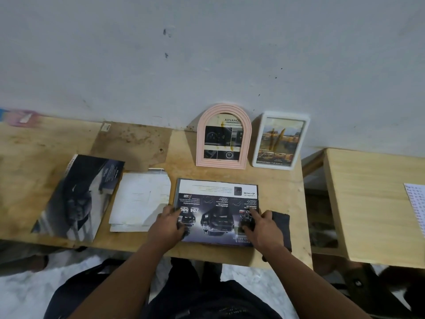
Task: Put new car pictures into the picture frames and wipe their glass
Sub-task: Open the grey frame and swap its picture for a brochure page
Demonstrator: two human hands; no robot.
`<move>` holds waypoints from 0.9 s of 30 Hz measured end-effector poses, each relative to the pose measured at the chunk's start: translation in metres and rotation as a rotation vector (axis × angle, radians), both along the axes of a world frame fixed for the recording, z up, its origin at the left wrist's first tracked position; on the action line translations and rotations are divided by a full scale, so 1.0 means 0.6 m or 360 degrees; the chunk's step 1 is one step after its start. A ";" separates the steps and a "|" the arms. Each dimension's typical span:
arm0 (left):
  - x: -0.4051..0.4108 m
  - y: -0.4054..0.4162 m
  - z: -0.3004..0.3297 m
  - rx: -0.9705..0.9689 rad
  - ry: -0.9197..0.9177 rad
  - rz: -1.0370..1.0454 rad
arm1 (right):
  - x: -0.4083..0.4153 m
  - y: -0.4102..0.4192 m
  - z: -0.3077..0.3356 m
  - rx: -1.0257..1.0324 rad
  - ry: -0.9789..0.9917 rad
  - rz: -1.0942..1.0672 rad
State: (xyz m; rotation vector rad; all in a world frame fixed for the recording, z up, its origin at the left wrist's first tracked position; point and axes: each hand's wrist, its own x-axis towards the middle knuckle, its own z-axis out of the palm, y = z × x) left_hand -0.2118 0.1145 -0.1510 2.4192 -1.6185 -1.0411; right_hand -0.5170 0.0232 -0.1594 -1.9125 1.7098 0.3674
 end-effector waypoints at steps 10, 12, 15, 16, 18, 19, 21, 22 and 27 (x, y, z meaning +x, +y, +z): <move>0.068 -0.013 0.002 -0.0171 -0.0105 -0.0218 | 0.054 -0.022 0.024 -0.0189 -0.0129 -0.0082; 0.099 -0.028 0.008 -0.0224 -0.0135 -0.0128 | 0.101 -0.046 0.034 -0.0204 -0.0218 -0.0023; 0.167 -0.055 0.015 -0.0233 -0.0226 0.0000 | 0.203 -0.097 0.055 -0.0155 -0.0349 0.0031; 0.194 -0.062 0.014 -0.0240 -0.0251 0.0048 | 0.244 -0.114 0.063 -0.0125 -0.0410 0.0033; 0.242 -0.071 0.007 -0.0268 -0.0343 0.0110 | 0.322 -0.145 0.077 -0.0060 -0.0521 0.0002; 0.269 -0.072 0.000 -0.0268 -0.0396 0.0147 | 0.365 -0.160 0.077 -0.0021 -0.0545 -0.0010; 0.316 -0.068 -0.013 -0.0211 -0.0509 0.0195 | 0.446 -0.188 0.073 0.0082 -0.0580 -0.0046; 0.337 -0.065 -0.019 -0.0162 -0.0559 0.0192 | 0.483 -0.200 0.066 0.0144 -0.0611 -0.0097; 0.402 -0.031 -0.054 0.0054 -0.0631 0.0126 | 0.622 -0.240 0.012 0.0316 -0.0506 -0.0483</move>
